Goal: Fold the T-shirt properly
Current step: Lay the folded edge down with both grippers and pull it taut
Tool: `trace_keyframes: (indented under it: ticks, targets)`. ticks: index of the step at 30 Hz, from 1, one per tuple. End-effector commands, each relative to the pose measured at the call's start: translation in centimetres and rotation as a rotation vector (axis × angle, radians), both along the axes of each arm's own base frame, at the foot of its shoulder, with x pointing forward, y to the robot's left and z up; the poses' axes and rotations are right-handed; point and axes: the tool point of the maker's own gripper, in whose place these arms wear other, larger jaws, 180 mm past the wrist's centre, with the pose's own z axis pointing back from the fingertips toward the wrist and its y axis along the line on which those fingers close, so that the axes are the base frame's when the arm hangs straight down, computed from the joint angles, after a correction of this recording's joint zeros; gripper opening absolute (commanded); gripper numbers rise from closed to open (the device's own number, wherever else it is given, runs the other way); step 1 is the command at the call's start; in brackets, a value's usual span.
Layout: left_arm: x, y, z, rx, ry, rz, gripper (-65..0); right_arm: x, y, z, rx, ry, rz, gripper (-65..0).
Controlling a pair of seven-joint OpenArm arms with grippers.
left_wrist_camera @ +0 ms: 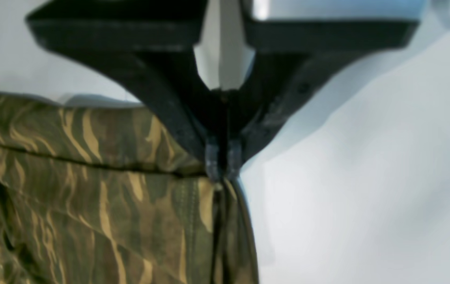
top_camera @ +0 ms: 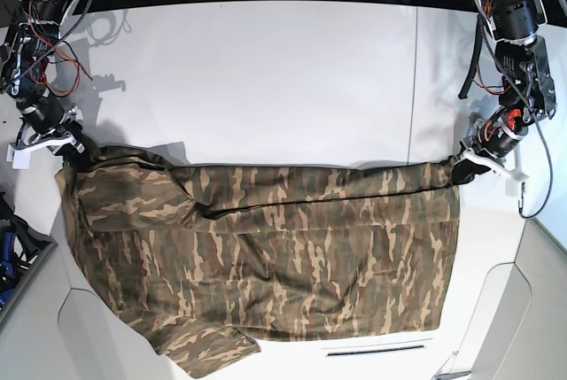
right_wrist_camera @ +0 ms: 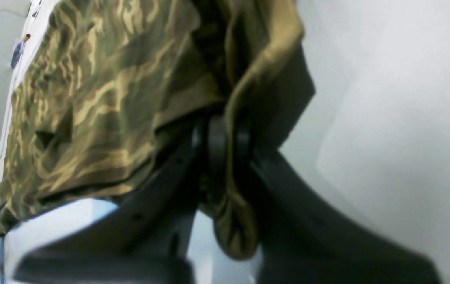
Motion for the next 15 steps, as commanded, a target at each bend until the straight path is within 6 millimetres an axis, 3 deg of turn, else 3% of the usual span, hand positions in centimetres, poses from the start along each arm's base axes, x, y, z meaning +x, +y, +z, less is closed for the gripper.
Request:
trace_keyframes:
  ticks: [1, 8, 15]
  targets:
    - [0.7, 0.8, 1.6, 0.019, -0.042, -0.024, -65.0, 0.2, -0.3, 0.4, -0.012, 0.008, 0.017, -65.0]
    - [0.2, 2.9, 2.6, 0.06, -0.023, -0.051, -65.0, -0.9, 1.4, 0.1, 0.071, 0.076, 0.088, -65.0]
    - [-1.4, 3.0, 3.0, -0.005, -0.006, -0.072, -65.0, -2.4, 1.8, 0.3, 0.052, 0.106, 0.135, -65.0]
